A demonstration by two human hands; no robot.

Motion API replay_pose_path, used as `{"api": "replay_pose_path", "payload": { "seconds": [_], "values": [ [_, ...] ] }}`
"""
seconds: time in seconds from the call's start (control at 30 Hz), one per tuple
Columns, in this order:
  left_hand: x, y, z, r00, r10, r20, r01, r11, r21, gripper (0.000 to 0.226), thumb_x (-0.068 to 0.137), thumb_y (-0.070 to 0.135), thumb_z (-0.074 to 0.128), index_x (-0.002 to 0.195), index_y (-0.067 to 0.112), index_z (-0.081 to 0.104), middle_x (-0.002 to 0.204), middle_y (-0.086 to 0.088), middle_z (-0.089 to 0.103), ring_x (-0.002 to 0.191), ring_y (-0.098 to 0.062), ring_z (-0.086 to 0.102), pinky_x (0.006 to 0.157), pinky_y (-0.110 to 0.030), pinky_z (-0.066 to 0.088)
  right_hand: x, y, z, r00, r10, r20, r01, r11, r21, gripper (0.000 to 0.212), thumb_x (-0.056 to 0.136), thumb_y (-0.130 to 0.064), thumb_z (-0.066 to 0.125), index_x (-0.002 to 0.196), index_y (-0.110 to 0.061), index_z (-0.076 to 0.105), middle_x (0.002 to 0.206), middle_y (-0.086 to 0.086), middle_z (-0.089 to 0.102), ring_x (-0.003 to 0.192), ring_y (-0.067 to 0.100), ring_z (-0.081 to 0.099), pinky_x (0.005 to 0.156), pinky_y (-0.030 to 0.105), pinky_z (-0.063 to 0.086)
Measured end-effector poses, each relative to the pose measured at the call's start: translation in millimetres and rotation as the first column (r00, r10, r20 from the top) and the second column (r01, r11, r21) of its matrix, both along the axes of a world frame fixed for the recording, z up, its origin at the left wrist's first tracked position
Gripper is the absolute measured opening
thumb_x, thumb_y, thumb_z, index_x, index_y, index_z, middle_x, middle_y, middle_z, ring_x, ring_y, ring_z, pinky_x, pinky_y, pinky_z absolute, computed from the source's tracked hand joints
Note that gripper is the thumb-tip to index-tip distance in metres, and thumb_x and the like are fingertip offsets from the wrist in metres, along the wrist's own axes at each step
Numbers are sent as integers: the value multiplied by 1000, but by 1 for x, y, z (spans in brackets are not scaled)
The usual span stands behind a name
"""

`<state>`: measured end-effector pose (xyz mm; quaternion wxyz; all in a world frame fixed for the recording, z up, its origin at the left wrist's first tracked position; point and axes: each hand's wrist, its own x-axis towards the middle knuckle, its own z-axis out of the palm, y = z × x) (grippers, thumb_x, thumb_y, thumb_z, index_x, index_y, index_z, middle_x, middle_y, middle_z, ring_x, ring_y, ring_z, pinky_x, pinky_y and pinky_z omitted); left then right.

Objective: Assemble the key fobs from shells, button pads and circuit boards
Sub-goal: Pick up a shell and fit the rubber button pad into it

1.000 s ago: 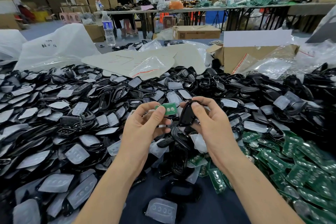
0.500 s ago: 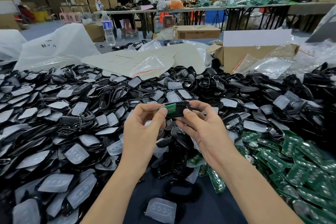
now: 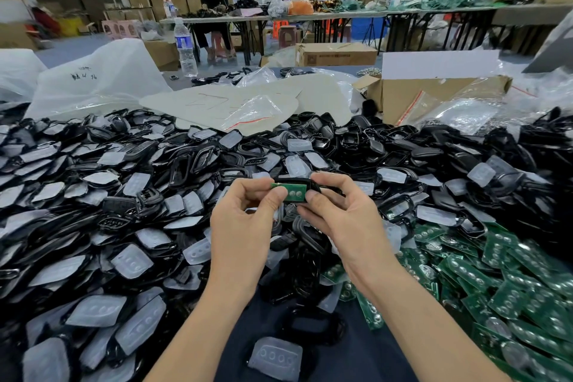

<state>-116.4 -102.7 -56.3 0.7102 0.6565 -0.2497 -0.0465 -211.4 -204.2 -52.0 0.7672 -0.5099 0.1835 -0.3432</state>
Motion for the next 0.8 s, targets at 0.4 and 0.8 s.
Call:
{"api": "replay_pose_path", "payload": {
  "seconds": [0.4,0.8],
  "values": [
    [4,1,0,999,26,-44,-26,999,23,8,84,23,80,86,24,72,77,9,72,70,-2,63,70,-21,53,1,0,-4,1000,30,-5,-30,999,-20,15,96,0,64,103,-13,66,93,3,79,96,24,76,81,22,59],
    [7,0,0,997,-10,-71,12,999,29,8,83,24,81,87,23,73,77,7,73,68,-3,63,68,-20,54,-1,-2,-3,999,37,-22,-38,999,-32,15,96,0,65,103,-14,67,92,4,79,94,23,76,80,21,59]
  ]
}}
